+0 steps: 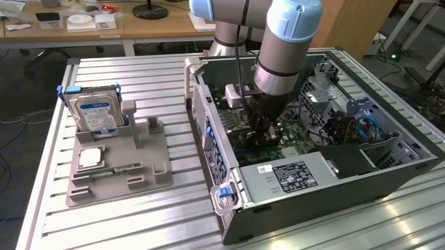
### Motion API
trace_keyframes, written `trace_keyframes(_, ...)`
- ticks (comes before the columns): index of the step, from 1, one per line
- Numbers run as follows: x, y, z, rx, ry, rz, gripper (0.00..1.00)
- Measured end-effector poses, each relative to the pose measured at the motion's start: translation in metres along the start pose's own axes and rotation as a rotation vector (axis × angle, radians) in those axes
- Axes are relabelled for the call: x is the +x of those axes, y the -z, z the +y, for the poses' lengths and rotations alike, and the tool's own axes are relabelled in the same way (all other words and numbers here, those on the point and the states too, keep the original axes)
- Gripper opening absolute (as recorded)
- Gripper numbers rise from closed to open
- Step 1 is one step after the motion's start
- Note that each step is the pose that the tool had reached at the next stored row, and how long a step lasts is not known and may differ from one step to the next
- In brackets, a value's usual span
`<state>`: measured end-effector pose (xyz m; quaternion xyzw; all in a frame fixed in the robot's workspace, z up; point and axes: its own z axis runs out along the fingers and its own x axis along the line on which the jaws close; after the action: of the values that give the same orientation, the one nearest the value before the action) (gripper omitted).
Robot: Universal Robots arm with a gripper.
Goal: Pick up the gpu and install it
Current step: 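Insert the gpu into the slot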
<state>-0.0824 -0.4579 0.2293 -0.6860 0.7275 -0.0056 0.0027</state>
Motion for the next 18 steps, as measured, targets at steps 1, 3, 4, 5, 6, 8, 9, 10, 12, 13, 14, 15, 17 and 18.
trace_keyframes(1,-0.0004,0.0,0.0001,0.0,0.0,0.0001,0.28)
trace_keyframes(3,-0.001,0.0,0.0,0.0,0.0,0.0001,0.28)
trace_keyframes(4,-0.0013,0.0,0.0,0.0,0.0,0.0,0.28)
trace_keyframes(5,-0.0016,0.0,0.0001,0.0,0.0,0.0001,0.28)
trace_keyframes(6,-0.002,0.0001,0.0001,-0.0001,0.0,0.0001,0.28)
trace_keyframes(8,-0.0025,0.0001,0.0001,0.0,0.0,0.0001,0.28)
trace_keyframes(9,-0.0026,0.0001,0.0001,0.0,0.0,0.0001,0.28)
trace_keyframes(10,-0.0027,0.0001,0.0001,-0.0001,0.0,0.0001,0.28)
trace_keyframes(12,-0.0028,0.0001,0.0002,-0.0001,0.0,0.0001,0.28)
trace_keyframes(13,-0.0028,0.0001,0.0002,0.0,0.0,0.0001,0.28)
trace_keyframes(14,-0.0028,0.0001,0.0002,-0.0001,0.0,0.0001,0.28)
trace_keyframes(15,-0.003,0.0001,0.0002,0.0,0.0,0.0001,0.28)
trace_keyframes(17,-0.0034,0.0001,0.0002,-0.0001,0.0,0.0001,0.28)
trace_keyframes(18,-0.0034,0.0001,0.0002,-0.0001,0.0,0.0001,0.28)
